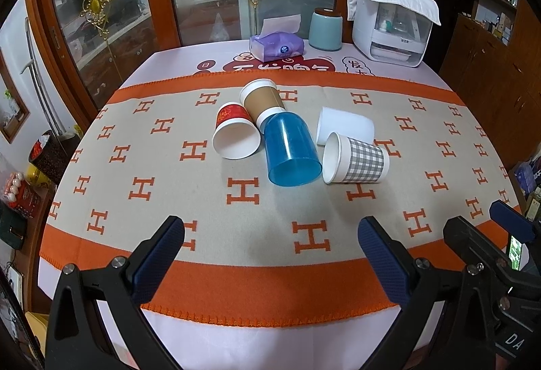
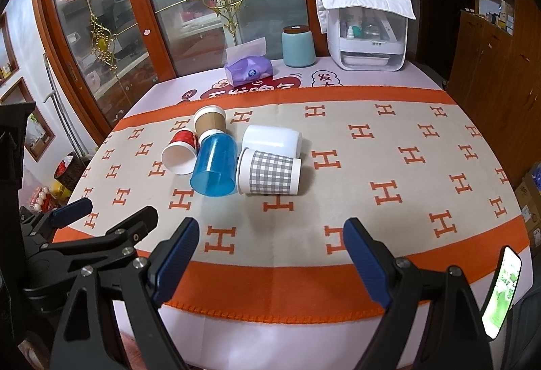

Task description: Flip cup upside down

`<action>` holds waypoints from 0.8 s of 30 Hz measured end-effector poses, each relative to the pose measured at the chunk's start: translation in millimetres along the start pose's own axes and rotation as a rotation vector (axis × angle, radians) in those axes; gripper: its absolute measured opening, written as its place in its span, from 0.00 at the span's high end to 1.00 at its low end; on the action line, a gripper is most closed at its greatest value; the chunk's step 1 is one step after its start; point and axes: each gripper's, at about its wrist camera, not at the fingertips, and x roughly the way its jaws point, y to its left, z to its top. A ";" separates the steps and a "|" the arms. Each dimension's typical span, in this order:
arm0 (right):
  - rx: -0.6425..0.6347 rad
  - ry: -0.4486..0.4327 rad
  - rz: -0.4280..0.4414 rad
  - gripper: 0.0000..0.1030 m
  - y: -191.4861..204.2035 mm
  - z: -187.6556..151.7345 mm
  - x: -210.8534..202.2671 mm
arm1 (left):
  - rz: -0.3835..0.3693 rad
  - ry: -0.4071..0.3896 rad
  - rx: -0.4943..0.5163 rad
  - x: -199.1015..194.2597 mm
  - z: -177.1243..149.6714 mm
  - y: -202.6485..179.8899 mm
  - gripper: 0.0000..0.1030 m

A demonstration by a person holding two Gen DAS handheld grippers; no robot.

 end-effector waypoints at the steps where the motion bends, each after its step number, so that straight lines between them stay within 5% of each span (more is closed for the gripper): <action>1: 0.000 0.000 0.001 0.15 1.9 0.3 -0.2 | 0.000 -0.001 -0.001 0.1 -0.1 -0.1 0.02; 24: 0.002 0.014 0.034 0.15 1.5 -0.9 3.3 | 0.011 0.005 -0.006 -0.3 0.6 10.2 0.02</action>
